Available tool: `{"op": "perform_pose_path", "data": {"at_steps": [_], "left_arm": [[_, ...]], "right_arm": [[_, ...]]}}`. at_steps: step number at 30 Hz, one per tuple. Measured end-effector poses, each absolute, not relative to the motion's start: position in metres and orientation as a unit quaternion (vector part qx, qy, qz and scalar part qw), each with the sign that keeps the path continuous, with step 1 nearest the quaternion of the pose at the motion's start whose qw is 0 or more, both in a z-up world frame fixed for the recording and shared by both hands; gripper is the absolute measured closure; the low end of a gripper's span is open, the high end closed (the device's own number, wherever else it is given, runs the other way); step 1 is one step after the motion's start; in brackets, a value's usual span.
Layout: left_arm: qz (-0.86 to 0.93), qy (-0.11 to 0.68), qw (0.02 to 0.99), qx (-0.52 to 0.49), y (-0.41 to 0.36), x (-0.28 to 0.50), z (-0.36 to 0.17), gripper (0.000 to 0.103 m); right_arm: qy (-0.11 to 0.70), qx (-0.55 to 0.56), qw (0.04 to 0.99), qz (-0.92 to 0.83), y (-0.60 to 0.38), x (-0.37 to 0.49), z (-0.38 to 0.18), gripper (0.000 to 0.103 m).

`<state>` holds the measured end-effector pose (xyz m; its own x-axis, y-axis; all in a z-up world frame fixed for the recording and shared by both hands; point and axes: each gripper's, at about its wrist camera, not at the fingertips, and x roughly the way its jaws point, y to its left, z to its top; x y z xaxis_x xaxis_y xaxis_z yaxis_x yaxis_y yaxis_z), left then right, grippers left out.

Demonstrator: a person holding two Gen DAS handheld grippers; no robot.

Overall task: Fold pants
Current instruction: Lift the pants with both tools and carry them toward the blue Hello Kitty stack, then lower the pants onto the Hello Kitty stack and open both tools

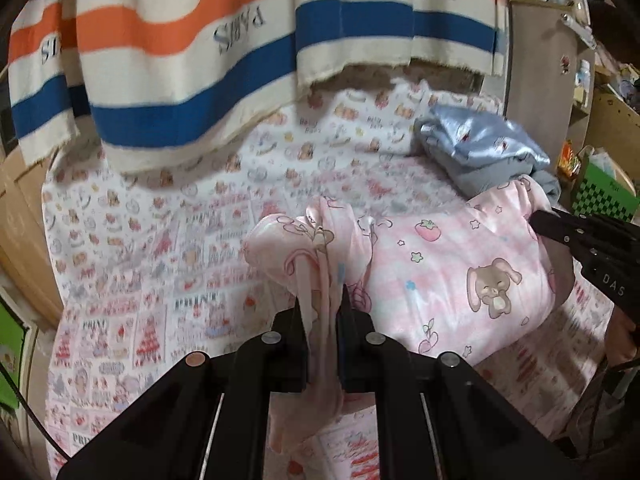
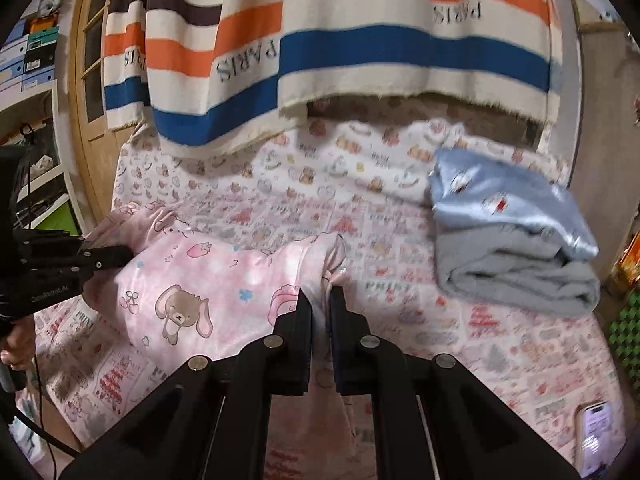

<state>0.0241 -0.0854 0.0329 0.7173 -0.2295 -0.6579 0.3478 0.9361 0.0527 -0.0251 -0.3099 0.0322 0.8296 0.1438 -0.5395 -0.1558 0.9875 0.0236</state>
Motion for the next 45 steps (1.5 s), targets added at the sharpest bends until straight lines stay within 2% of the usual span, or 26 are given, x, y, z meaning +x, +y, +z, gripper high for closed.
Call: {"op": "perform_pose_path", "data": {"at_steps": [7, 14, 19, 27, 35, 37, 42, 43, 44, 45], "left_arm": [[-0.161, 0.277, 0.944, 0.075, -0.120, 0.040, 0.064, 0.093], [-0.201, 0.214, 0.956, 0.020, -0.196, 0.086, 0.111, 0.093], [-0.192, 0.208, 0.959, 0.019, -0.273, 0.127, 0.136, 0.093], [-0.192, 0.241, 0.951, 0.032, -0.367, 0.192, 0.109, 0.093], [-0.169, 0.286, 0.942, 0.042, -0.387, 0.231, 0.049, 0.091], [-0.169, 0.281, 0.943, 0.049, -0.386, 0.234, 0.043, 0.088], [-0.170, 0.267, 0.946, 0.064, -0.387, 0.241, 0.037, 0.081], [-0.170, 0.265, 0.947, 0.067, -0.387, 0.241, 0.035, 0.074], [-0.165, 0.262, 0.948, 0.072, -0.388, 0.241, 0.033, 0.063], [-0.156, 0.258, 0.951, 0.074, -0.387, 0.241, 0.031, 0.057]], "right_arm": [[0.236, -0.021, 0.971, 0.028, -0.333, -0.014, 0.068, 0.095], [0.173, -0.050, 0.978, -0.101, -0.394, 0.026, 0.143, 0.095], [0.167, -0.022, 0.966, -0.196, -0.459, 0.076, 0.175, 0.095], [0.188, -0.018, 0.938, -0.291, -0.522, 0.140, 0.137, 0.095], [0.282, 0.039, 0.913, -0.292, -0.584, 0.191, 0.068, 0.095], [0.309, 0.075, 0.904, -0.287, -0.597, 0.197, 0.047, 0.095], [0.315, 0.080, 0.904, -0.276, -0.601, 0.201, 0.025, 0.095], [0.316, 0.079, 0.904, -0.276, -0.600, 0.201, 0.022, 0.095], [0.317, 0.079, 0.904, -0.277, -0.600, 0.202, 0.019, 0.095], [0.318, 0.080, 0.903, -0.276, -0.600, 0.203, 0.017, 0.095]]}}
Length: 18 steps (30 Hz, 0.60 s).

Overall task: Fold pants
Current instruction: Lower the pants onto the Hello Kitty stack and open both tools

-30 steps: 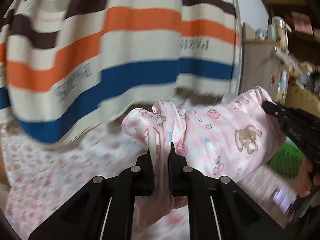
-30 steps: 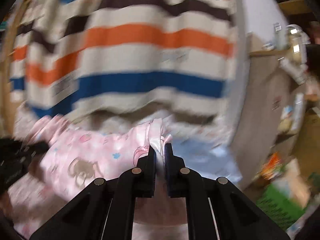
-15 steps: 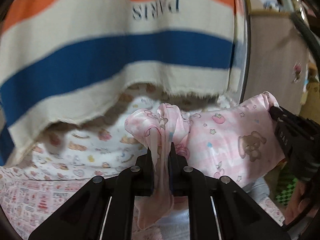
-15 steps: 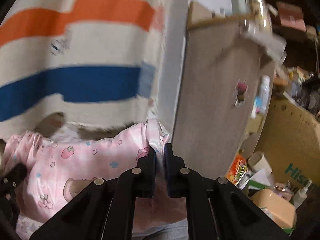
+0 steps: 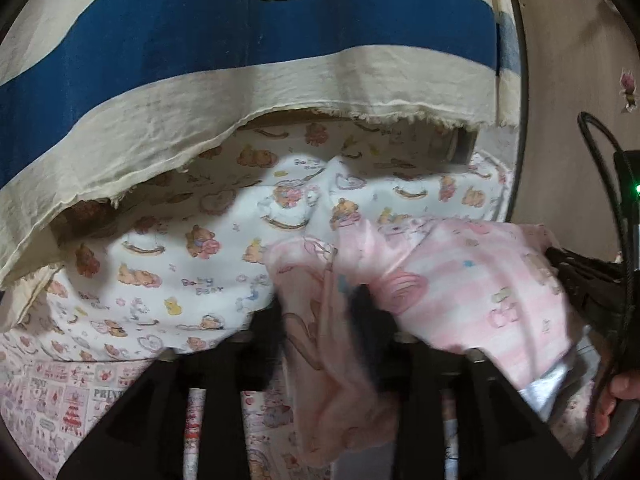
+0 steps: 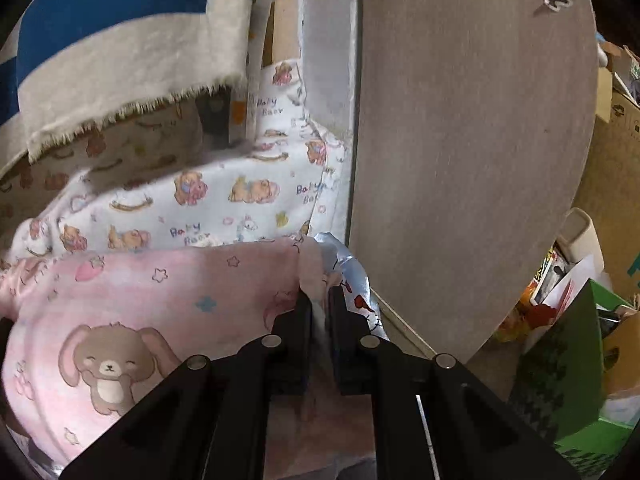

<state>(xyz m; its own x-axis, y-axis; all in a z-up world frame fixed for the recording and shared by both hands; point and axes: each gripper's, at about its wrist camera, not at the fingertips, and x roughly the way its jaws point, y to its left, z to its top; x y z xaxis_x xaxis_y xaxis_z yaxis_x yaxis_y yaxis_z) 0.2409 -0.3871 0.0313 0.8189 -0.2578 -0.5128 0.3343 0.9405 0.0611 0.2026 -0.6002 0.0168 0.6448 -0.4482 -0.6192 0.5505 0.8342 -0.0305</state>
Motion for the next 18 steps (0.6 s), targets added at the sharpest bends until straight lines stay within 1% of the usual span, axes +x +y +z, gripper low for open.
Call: {"op": "perform_pose_path", "data": {"at_steps": [1, 2, 3, 4, 5, 6, 7, 8, 9, 10, 11, 15, 16, 17, 18], "left_arm": [[-0.149, 0.253, 0.953, 0.075, -0.386, 0.240, 0.030, 0.047], [-0.145, 0.246, 0.955, 0.076, -0.384, 0.239, 0.030, 0.041], [-0.145, 0.240, 0.957, 0.077, -0.381, 0.239, 0.031, 0.038], [-0.145, 0.236, 0.958, 0.077, -0.378, 0.238, 0.032, 0.031], [-0.144, 0.232, 0.959, 0.074, -0.374, 0.238, 0.034, 0.024], [-0.141, 0.228, 0.961, 0.068, -0.368, 0.237, 0.036, 0.020], [-0.140, 0.222, 0.963, 0.059, -0.362, 0.235, 0.038, 0.017], [-0.140, 0.216, 0.965, 0.054, -0.356, 0.234, 0.041, 0.016], [-0.138, 0.208, 0.967, 0.051, -0.351, 0.231, 0.045, 0.015], [-0.137, 0.200, 0.969, 0.050, -0.345, 0.228, 0.049, 0.011], [-0.136, 0.187, 0.972, 0.049, -0.340, 0.224, 0.053, 0.008], [-0.130, 0.153, 0.979, 0.039, -0.316, 0.209, 0.069, 0.007], [-0.131, 0.151, 0.979, 0.034, -0.310, 0.207, 0.073, 0.006], [-0.133, 0.147, 0.980, 0.029, -0.304, 0.204, 0.077, 0.006], [-0.135, 0.143, 0.980, 0.026, -0.300, 0.200, 0.080, 0.006]], "right_arm": [[0.321, 0.082, 0.902, -0.276, -0.602, 0.202, 0.015, 0.095], [0.322, 0.084, 0.902, -0.275, -0.602, 0.202, 0.014, 0.095], [0.321, 0.079, 0.903, -0.275, -0.601, 0.203, 0.015, 0.095], [0.319, 0.067, 0.905, -0.274, -0.598, 0.202, 0.016, 0.095], [0.320, 0.058, 0.906, -0.270, -0.596, 0.202, 0.017, 0.091], [0.320, 0.054, 0.907, -0.270, -0.597, 0.200, 0.019, 0.088], [0.318, 0.055, 0.907, -0.272, -0.599, 0.199, 0.020, 0.078], [0.310, 0.059, 0.907, -0.277, -0.601, 0.195, 0.022, 0.062], [0.303, 0.064, 0.909, -0.281, -0.602, 0.192, 0.025, 0.051], [0.283, 0.075, 0.913, -0.283, -0.604, 0.184, 0.028, 0.031], [0.273, 0.086, 0.918, -0.277, -0.605, 0.178, 0.031, 0.024], [0.253, 0.104, 0.930, -0.245, -0.599, 0.163, 0.043, 0.024], [0.242, 0.099, 0.933, -0.246, -0.593, 0.158, 0.047, 0.022], [0.233, 0.094, 0.937, -0.244, -0.588, 0.154, 0.050, 0.017], [0.218, 0.086, 0.943, -0.237, -0.580, 0.148, 0.056, 0.016]]}}
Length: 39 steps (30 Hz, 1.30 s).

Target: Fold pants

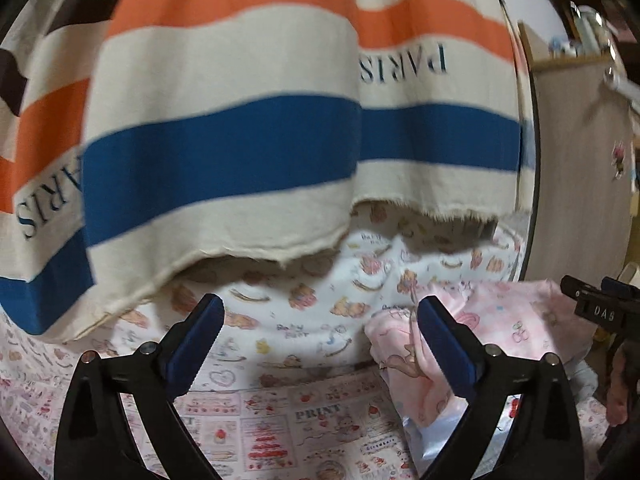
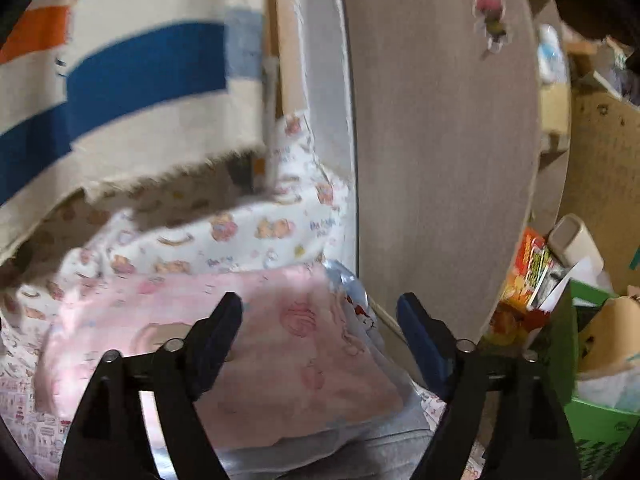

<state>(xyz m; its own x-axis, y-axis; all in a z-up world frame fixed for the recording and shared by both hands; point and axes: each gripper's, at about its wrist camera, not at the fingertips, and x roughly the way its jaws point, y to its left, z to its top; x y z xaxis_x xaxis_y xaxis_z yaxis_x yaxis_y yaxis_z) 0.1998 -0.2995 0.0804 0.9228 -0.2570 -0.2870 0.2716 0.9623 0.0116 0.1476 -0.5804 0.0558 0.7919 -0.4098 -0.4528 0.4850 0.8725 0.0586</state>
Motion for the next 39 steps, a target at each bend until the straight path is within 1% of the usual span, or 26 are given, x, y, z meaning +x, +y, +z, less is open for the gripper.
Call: {"op": "perform_pose_path", "data": {"at_steps": [8, 9, 10, 11, 12, 15, 17, 22, 28, 31, 39], "left_arm": [[-0.149, 0.086, 0.985, 0.026, -0.261, 0.165, 0.106, 0.003], [-0.148, 0.083, 0.985, 0.025, -0.257, 0.161, 0.109, 0.002], [-0.149, 0.080, 0.985, 0.022, -0.251, 0.156, 0.112, 0.002], [-0.152, 0.077, 0.985, 0.018, -0.246, 0.152, 0.113, 0.001], [-0.155, 0.073, 0.985, 0.014, -0.241, 0.148, 0.115, 0.001], [-0.148, 0.063, 0.987, 0.007, -0.229, 0.139, 0.116, 0.001], [-0.153, 0.063, 0.986, 0.004, -0.222, 0.134, 0.114, 0.001], [-0.165, 0.064, 0.984, 0.009, -0.205, 0.119, 0.104, 0.001], [-0.187, 0.072, 0.979, 0.029, -0.192, 0.104, 0.074, 0.001], [-0.195, 0.085, 0.977, 0.030, -0.187, 0.105, 0.057, 0.001], [-0.184, 0.103, 0.977, 0.015, -0.173, 0.118, 0.036, 0.001]], "right_arm": [[0.163, 0.037, 0.968, -0.186, -0.527, 0.114, 0.089, 0.015], [0.157, 0.039, 0.971, -0.177, -0.520, 0.110, 0.092, 0.014], [0.151, 0.041, 0.973, -0.171, -0.515, 0.104, 0.094, 0.009], [0.142, 0.044, 0.975, -0.165, -0.509, 0.098, 0.097, 0.002], [0.129, 0.044, 0.977, -0.164, -0.502, 0.091, 0.099, 0.000], [0.103, 0.035, 0.979, -0.172, -0.483, 0.077, 0.103, 0.000], [0.099, 0.031, 0.981, -0.165, -0.475, 0.069, 0.104, 0.000], [0.094, 0.015, 0.984, -0.148, -0.449, 0.052, 0.091, 0.000], [0.091, 0.004, 0.985, -0.145, -0.426, 0.046, 0.060, 0.000], [0.092, 0.004, 0.985, -0.147, -0.419, 0.050, 0.047, 0.000], [0.111, 0.002, 0.986, -0.121, -0.401, 0.069, 0.017, 0.000]]}}
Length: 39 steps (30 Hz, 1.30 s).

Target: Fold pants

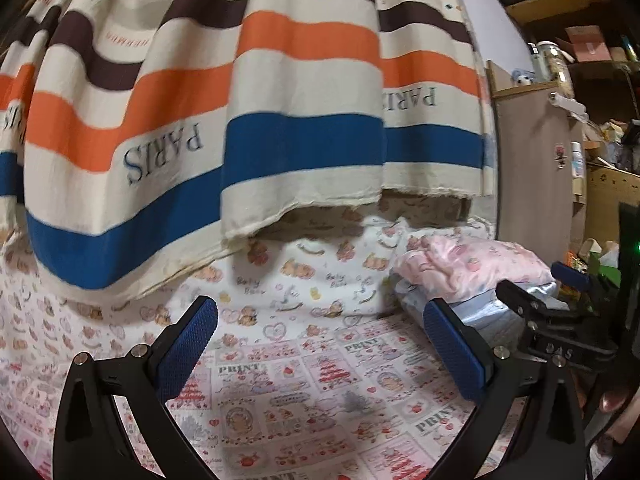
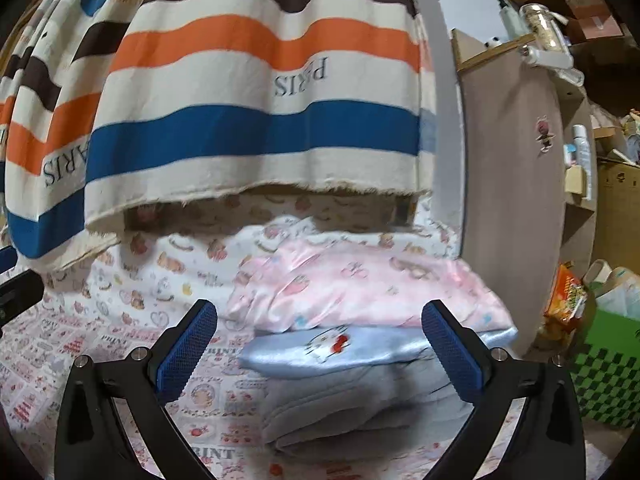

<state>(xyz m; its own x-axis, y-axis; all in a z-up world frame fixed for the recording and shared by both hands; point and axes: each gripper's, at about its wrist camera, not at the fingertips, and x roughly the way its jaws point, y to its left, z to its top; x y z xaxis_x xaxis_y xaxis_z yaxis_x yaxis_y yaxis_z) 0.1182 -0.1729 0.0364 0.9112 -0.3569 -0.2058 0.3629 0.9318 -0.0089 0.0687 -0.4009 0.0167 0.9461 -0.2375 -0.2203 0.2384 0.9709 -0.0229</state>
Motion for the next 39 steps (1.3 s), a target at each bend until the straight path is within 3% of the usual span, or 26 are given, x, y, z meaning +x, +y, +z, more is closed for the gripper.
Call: {"op": "perform_pose_path", "data": {"at_steps": [10, 22, 39], "left_arm": [[-0.155, 0.113, 0.981, 0.019, -0.168, 0.124, 0.016, 0.001], [-0.162, 0.167, 0.972, 0.001, -0.164, 0.143, 0.008, 0.001], [-0.170, 0.170, 0.971, 0.017, -0.171, 0.142, 0.007, 0.001]], "right_arm": [[0.161, 0.013, 0.983, -0.085, -0.398, 0.086, -0.001, 0.000], [0.159, 0.015, 0.982, -0.097, -0.401, 0.081, 0.001, 0.000], [0.160, 0.016, 0.982, -0.097, -0.404, 0.080, 0.000, 0.000]]}}
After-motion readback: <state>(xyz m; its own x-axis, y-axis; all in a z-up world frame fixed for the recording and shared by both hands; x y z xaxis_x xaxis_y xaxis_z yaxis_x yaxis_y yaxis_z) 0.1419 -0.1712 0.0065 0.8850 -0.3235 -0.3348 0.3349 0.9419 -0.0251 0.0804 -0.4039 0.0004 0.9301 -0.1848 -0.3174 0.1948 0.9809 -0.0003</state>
